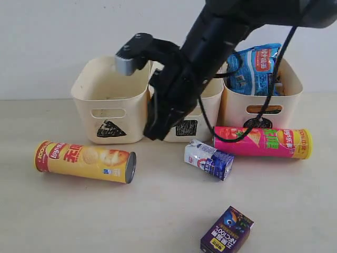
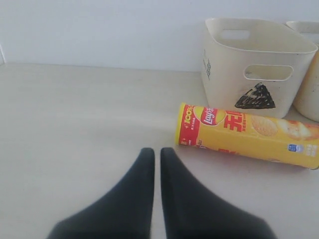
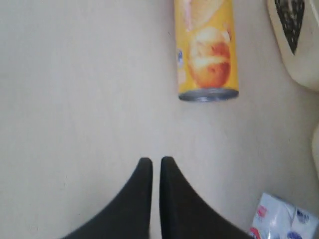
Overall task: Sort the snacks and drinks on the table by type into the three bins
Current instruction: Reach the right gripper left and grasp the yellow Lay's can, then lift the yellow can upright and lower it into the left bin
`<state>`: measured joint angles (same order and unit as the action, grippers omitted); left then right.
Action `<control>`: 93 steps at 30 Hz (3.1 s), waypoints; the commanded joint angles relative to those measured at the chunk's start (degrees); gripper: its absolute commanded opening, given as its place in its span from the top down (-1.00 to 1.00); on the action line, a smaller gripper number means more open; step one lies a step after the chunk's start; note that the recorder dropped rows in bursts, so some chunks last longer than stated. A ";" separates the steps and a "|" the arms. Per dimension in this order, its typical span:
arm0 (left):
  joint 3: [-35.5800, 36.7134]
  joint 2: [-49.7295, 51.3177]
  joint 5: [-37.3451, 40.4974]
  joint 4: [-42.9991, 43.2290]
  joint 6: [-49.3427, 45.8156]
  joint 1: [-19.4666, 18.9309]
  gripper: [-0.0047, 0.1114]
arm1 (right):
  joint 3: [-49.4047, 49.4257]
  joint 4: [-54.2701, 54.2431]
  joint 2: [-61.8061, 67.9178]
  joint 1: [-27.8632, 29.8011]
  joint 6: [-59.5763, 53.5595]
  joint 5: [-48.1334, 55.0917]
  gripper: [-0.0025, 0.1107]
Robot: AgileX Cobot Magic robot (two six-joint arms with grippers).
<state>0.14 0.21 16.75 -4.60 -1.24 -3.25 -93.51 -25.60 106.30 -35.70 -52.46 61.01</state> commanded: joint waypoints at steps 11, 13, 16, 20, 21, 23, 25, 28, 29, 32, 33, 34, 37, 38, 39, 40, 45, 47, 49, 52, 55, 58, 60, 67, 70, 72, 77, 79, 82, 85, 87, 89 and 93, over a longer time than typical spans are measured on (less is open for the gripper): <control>-0.14 -0.21 -0.44 -0.14 0.30 0.18 0.85 | -1.66 -4.53 10.63 -11.69 0.01 -27.80 0.55; -0.14 -0.21 -0.44 -0.14 0.30 0.18 0.85 | -4.07 -4.86 13.15 -11.80 0.10 -25.76 0.14; -0.14 -0.21 -0.44 -0.14 0.30 0.18 0.85 | -8.18 -4.96 16.60 -11.80 1.06 -24.22 -0.28; -0.14 -0.21 -0.44 -0.14 0.30 0.18 0.85 | -14.60 -5.13 21.19 -11.80 1.54 -22.74 -0.30; -0.14 -0.21 -0.44 -0.14 0.30 0.18 0.85 | -16.63 -5.14 22.71 -11.80 1.54 -21.27 -0.30; -0.14 -0.21 -0.44 -0.14 0.30 0.18 0.85 | -18.77 -5.14 24.45 -11.85 1.54 -19.23 -0.30; -0.14 -0.21 -0.44 -0.14 0.30 0.18 0.85 | -20.13 -5.14 25.71 -12.18 1.54 -18.09 -0.30; -0.14 -0.21 -0.44 -0.14 0.30 0.18 0.85 | -20.94 -4.61 26.50 -13.06 0.74 -18.90 -0.30; -0.14 -0.21 -0.44 -0.14 0.30 0.18 0.85 | -20.94 -4.14 26.85 -13.39 0.05 -19.53 -0.30; -0.14 -0.21 -0.44 -0.14 0.30 0.18 0.85 | -20.94 -2.79 27.13 -13.48 -0.47 -21.39 -0.30; -0.14 -0.21 -0.44 -0.14 0.30 0.18 0.85 | -20.94 -2.49 27.25 -13.48 -0.50 -21.93 -0.30; -0.14 -0.21 -0.44 -0.14 0.30 0.18 0.85 | -20.94 -2.19 27.50 -13.48 -0.60 -22.34 -0.30; -0.14 -0.21 -0.44 -0.14 0.30 0.18 0.85 | -20.94 -0.80 28.15 -13.48 -1.06 -23.90 -0.30; -0.14 -0.21 -0.44 -0.14 0.30 0.18 0.85 | -20.94 -0.34 28.39 -13.48 -1.06 -24.50 -0.30; -0.14 -0.21 -0.44 -0.14 0.30 0.18 0.85 | -20.94 0.06 28.67 -13.48 -1.06 -24.92 -0.30; -0.14 -0.21 -0.44 -0.14 0.30 0.18 0.85 | -20.94 0.22 29.11 -13.48 -1.06 -25.34 -0.30; -0.14 -0.21 -0.44 -0.14 0.30 0.18 0.85 | -20.94 1.11 30.87 -13.48 -0.95 -26.15 -0.30; -0.14 -0.21 -0.44 -0.14 0.30 0.18 0.85 | -20.94 1.11 31.27 -13.48 -0.95 -26.15 -0.30; -0.14 -0.21 -0.44 -0.14 0.30 0.18 0.85 | -20.94 1.11 31.41 -13.48 -0.95 -26.15 -0.30; -0.14 -0.21 -0.44 -0.14 0.30 0.18 0.85 | -20.94 2.08 32.14 -13.48 -0.95 -26.15 -0.30; -0.14 -0.21 -0.44 -0.14 0.30 0.18 0.85 | -20.94 5.07 32.63 -13.38 -0.15 -26.03 -0.30; -0.14 -0.21 -0.44 -0.14 0.30 0.18 0.85 | -20.94 8.41 33.19 -13.38 0.08 -26.03 -0.30; -0.14 -0.21 -0.44 -0.14 0.30 0.18 0.85 | -20.94 10.61 33.18 -13.38 0.41 -26.16 -0.30; -0.14 -0.21 -0.44 -0.14 0.30 0.18 0.85 | -20.94 15.84 33.26 -13.13 4.41 -28.32 -0.30; -0.14 -0.21 -0.44 -0.14 0.30 0.18 0.85 | -20.94 16.17 33.89 -12.30 5.41 -29.01 -0.30; -0.14 -0.21 -0.44 -0.14 0.30 0.18 0.85 | -20.94 16.05 34.37 -11.78 5.90 -29.01 -0.30; -0.14 -0.21 -0.44 -0.14 0.30 0.18 0.85 | -20.94 15.58 34.92 -11.48 6.11 -28.89 -0.30; -0.14 -0.21 -0.44 -0.14 0.30 0.18 0.85 | -20.94 15.46 34.77 -11.71 6.67 -29.30 -0.30; -0.14 -0.21 -0.44 -0.14 0.30 0.18 0.85 | -20.94 14.60 34.77 -11.83 7.56 -29.36 -0.24; -0.14 -0.21 -0.44 -0.14 0.30 0.18 0.85 | -20.94 14.60 34.77 -11.83 8.50 -27.69 0.23; -0.14 -0.21 -0.44 -0.14 0.30 0.18 0.85 | -20.94 14.60 34.67 -11.83 8.62 -26.20 0.75; -0.14 -0.21 -0.44 -0.14 0.30 0.18 0.85 | -20.94 14.60 33.49 -11.83 10.72 -25.65 0.93; -0.14 -0.21 -0.44 -0.14 0.30 0.18 0.85 | -20.94 14.60 29.66 -11.83 15.02 -25.54 0.96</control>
<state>0.14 0.21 16.75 -4.60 -1.24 -3.25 -114.68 -10.91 139.39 -47.47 -40.23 35.17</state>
